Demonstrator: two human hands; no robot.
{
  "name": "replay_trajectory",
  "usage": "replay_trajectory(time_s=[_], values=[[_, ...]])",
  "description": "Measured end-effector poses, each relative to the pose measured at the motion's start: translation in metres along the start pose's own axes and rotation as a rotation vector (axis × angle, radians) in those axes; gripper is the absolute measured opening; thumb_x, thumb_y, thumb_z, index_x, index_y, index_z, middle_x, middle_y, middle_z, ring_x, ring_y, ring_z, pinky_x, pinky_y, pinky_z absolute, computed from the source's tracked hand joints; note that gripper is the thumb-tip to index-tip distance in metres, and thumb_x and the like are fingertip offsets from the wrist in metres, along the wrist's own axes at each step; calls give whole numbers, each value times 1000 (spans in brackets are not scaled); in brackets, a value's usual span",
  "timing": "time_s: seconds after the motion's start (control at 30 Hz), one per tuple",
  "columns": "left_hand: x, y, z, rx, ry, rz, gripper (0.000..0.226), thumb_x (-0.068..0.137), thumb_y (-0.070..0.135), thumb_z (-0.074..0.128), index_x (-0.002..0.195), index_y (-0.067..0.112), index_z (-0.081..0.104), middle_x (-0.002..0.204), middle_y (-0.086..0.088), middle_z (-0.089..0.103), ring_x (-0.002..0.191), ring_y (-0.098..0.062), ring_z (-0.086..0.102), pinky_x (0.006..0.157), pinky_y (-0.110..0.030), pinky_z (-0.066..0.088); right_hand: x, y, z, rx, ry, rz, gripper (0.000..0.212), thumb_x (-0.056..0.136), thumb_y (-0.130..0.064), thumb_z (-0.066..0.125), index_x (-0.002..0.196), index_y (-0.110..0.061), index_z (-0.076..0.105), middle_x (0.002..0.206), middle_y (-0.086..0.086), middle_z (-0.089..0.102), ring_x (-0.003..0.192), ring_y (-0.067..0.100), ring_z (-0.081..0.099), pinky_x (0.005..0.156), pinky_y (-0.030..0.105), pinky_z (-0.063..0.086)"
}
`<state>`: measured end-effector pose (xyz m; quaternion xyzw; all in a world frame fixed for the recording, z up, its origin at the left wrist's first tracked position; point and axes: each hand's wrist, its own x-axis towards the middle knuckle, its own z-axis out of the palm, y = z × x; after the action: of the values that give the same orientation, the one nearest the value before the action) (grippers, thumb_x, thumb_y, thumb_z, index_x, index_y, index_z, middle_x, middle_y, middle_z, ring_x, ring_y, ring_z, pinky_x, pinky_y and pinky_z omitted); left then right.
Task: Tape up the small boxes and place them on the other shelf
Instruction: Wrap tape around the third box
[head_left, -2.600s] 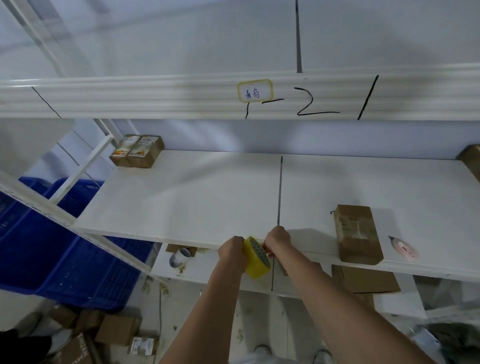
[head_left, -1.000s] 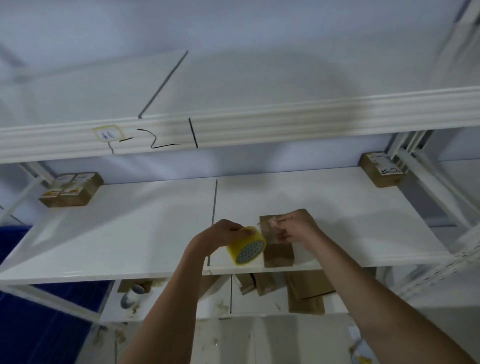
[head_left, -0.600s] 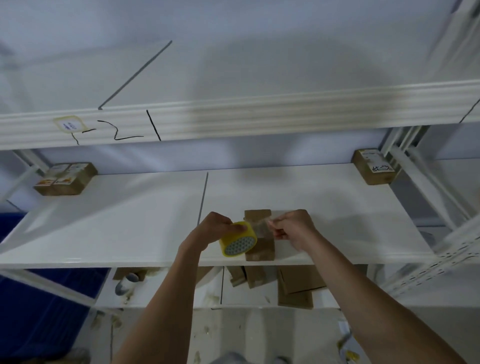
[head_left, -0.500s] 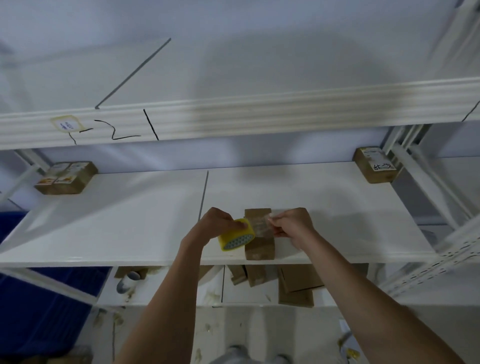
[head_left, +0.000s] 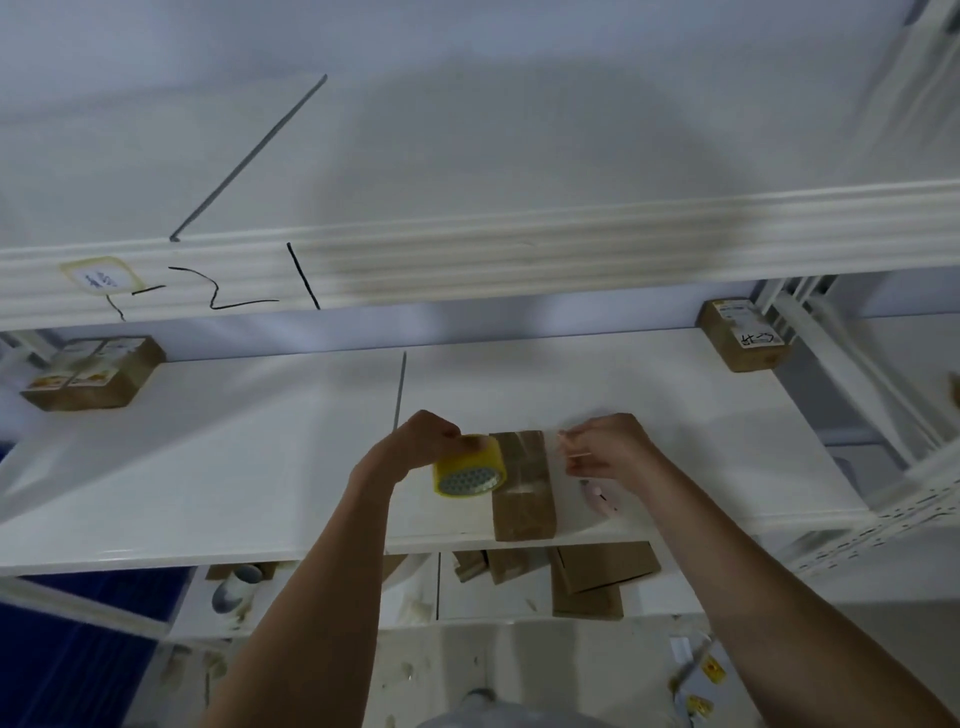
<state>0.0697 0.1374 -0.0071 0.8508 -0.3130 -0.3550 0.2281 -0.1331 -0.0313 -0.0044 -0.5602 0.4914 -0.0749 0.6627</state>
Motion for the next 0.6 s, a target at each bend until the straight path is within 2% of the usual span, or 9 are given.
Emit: replay_trajectory(time_s=[0.17, 0.3, 0.37, 0.47, 0.6], values=[[12, -10, 3, -29, -57, 9, 38, 85, 42, 77, 61, 16, 62, 71, -1, 53, 70, -15, 50, 66, -25, 39, 4, 10, -2, 46, -33, 65, 32, 81, -6, 82, 105, 9, 67, 101, 24, 72, 89, 36, 73, 74, 42, 63], [23, -13, 5, 76, -13, -35, 37, 81, 49, 77, 74, 14, 67, 80, -2, 61, 76, -18, 60, 69, -27, 48, 12, 13, 12, -27, 43, 42, 26, 80, -6, 83, 95, 8, 69, 90, 22, 74, 82, 34, 75, 76, 44, 63], [26, -16, 6, 114, -5, -68, 43, 77, 54, 78, 83, 13, 67, 82, -2, 64, 78, -19, 64, 72, -29, 52, 16, 15, 17, -47, 61, 56, 24, 80, -6, 83, 92, 10, 69, 84, 21, 74, 76, 31, 75, 69, 39, 63], [28, -22, 8, 185, 23, -76, 50, 69, 64, 79, 76, 16, 64, 74, 0, 65, 66, -13, 64, 60, -23, 50, 20, 22, 22, -101, 73, 88, 24, 82, -9, 81, 91, 11, 70, 80, 20, 74, 67, 26, 73, 56, 31, 59], [28, -22, 13, 316, 28, -57, 56, 64, 75, 74, 67, 21, 57, 67, 3, 61, 59, -10, 61, 53, -22, 43, 25, 26, 22, -162, 128, 71, 23, 82, -13, 82, 85, 8, 71, 72, 15, 74, 59, 22, 72, 51, 28, 58]])
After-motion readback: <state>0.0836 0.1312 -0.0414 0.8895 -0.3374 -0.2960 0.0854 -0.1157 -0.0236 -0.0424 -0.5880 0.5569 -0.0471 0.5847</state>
